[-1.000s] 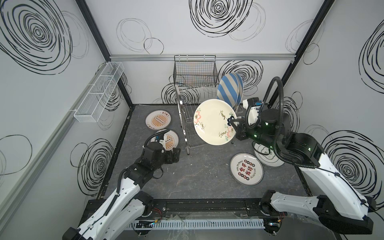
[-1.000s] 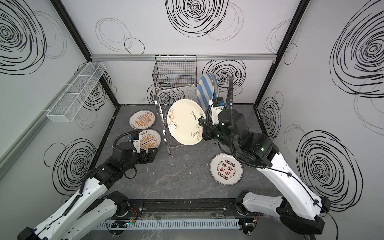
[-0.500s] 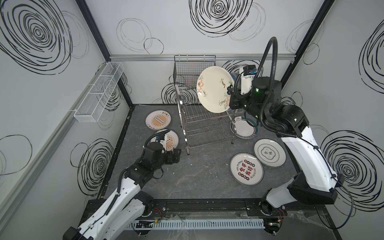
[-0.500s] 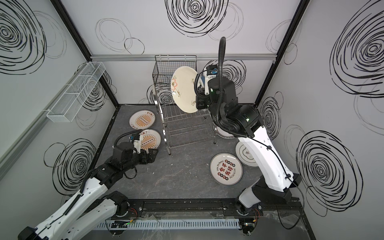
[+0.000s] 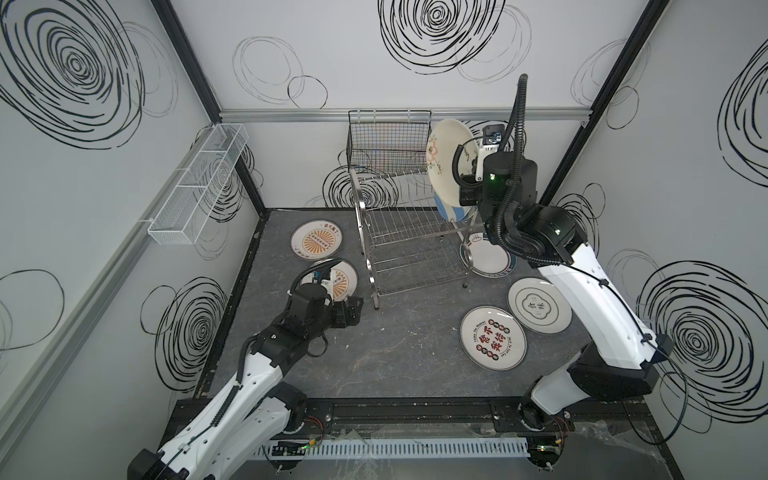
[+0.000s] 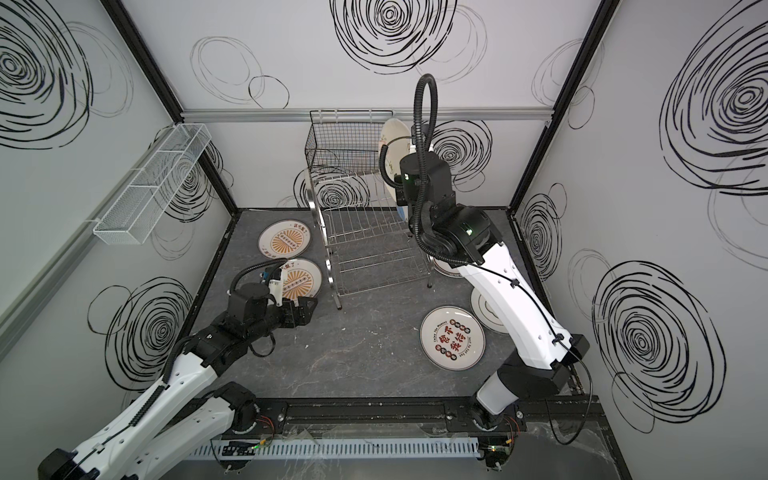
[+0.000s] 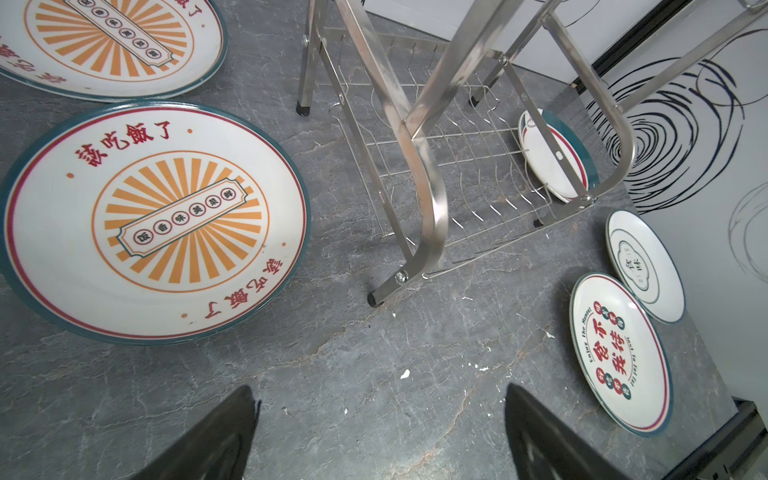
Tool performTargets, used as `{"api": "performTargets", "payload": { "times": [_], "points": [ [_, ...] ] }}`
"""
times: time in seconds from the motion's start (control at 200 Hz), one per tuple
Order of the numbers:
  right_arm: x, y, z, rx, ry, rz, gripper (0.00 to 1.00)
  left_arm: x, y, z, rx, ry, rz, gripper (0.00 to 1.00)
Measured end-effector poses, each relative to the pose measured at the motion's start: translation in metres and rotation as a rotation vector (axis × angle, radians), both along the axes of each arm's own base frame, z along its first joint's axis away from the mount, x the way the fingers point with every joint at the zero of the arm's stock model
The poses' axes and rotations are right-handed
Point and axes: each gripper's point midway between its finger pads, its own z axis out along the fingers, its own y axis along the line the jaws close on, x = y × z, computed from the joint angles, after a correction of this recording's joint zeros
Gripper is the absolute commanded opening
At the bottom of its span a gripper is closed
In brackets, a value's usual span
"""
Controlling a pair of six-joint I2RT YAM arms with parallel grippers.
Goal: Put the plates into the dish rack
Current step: 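Carry the cream floral plate to the rack and lower it beside the striped plates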
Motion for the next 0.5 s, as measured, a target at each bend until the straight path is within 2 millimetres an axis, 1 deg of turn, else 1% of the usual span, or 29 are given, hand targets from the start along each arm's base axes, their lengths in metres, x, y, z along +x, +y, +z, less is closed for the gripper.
{"api": "performTargets", "payload": {
  "times": [0.25, 0.5],
  "points": [
    [0.006, 0.005, -0.008, -0.019, -0.008, -0.029, 0.00, 0.001, 0.000, 0.000, -0.003, -0.001, -0.002, 0.96],
    [0.015, 0.008, -0.021, -0.031, -0.001, -0.060, 0.00, 0.001, 0.000, -0.001, 0.000, 0.004, -0.002, 0.96]
  ]
}}
